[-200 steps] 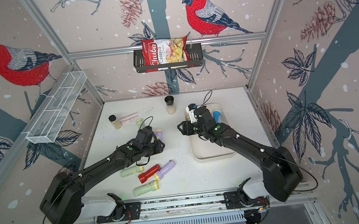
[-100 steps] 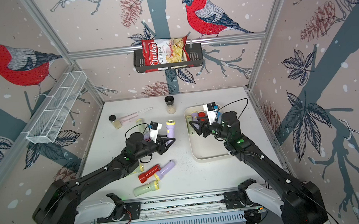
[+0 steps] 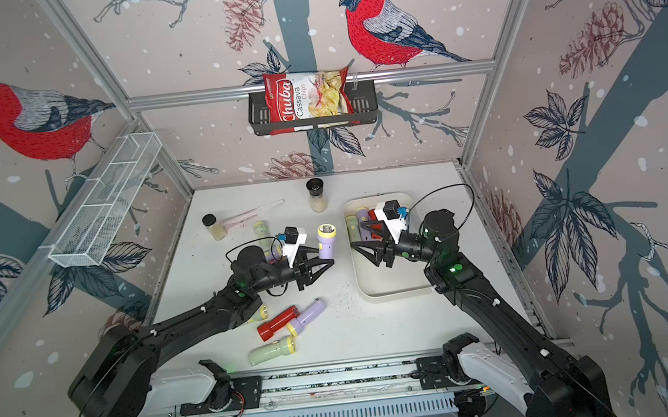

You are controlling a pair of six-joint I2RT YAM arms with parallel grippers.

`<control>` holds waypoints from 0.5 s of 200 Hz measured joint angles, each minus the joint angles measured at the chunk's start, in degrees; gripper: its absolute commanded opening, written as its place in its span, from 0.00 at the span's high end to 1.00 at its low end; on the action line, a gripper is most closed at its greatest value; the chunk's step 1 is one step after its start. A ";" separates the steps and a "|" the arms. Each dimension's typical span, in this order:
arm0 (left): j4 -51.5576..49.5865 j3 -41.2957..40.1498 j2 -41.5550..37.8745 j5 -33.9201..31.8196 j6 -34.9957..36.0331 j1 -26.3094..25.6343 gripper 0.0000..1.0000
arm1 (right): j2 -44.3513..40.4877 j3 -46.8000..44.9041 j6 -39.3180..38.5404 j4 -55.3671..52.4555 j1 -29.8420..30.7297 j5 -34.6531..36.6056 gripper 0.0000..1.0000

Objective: Put the flashlights into the storage boxes
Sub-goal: Pick up the flashlight from the center of the board.

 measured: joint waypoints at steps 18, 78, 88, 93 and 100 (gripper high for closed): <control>1.95 0.00 0.63 1.75 0.57 -0.04 0.86 | 1.38 0.42 0.00 0.52 0.96 -2.34 0.31; 7.37 0.37 2.82 4.98 0.94 -0.79 0.86 | 4.55 2.29 -2.80 0.50 7.19 -5.14 0.31; 8.07 0.59 3.08 5.68 0.96 -0.94 0.86 | 5.14 2.69 -2.86 0.70 7.65 -5.11 0.31; 8.31 0.79 3.19 5.86 0.96 -1.03 0.86 | 5.40 2.86 -2.86 0.74 7.87 -5.11 0.31; 8.55 1.01 3.30 5.92 0.96 -1.18 0.86 | 5.66 2.99 -2.86 0.76 8.20 -5.11 0.31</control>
